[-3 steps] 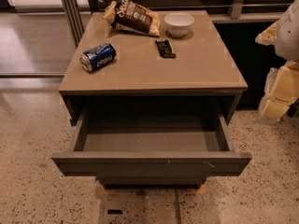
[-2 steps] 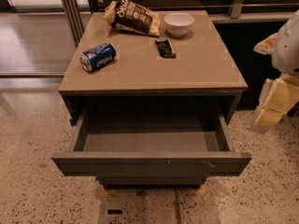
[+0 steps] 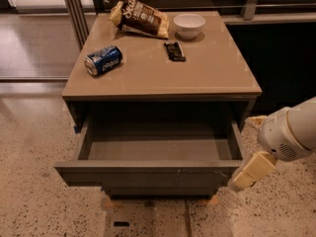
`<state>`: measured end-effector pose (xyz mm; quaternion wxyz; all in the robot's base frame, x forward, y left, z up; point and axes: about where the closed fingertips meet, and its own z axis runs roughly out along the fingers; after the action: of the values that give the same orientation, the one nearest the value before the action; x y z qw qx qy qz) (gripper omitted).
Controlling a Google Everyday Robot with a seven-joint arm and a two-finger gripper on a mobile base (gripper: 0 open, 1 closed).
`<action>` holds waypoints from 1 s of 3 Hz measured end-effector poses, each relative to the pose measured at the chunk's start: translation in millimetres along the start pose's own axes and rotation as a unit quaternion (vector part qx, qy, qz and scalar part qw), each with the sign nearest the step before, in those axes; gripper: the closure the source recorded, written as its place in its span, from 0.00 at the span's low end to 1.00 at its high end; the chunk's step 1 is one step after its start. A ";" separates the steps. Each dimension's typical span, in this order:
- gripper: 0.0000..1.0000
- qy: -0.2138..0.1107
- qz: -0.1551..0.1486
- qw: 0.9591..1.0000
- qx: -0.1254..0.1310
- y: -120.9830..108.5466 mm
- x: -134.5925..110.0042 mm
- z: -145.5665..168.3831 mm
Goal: Close top drawer
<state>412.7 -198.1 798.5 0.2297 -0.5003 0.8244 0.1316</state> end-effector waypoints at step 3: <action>0.65 -0.019 0.016 1.000 0.018 -11.6 1.9 13.8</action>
Offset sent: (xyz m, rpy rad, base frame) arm 0.0113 -0.0005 -0.0177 0.0349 -0.0188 -0.0457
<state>425.6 -198.9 785.8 0.2517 -0.4807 0.8299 0.1300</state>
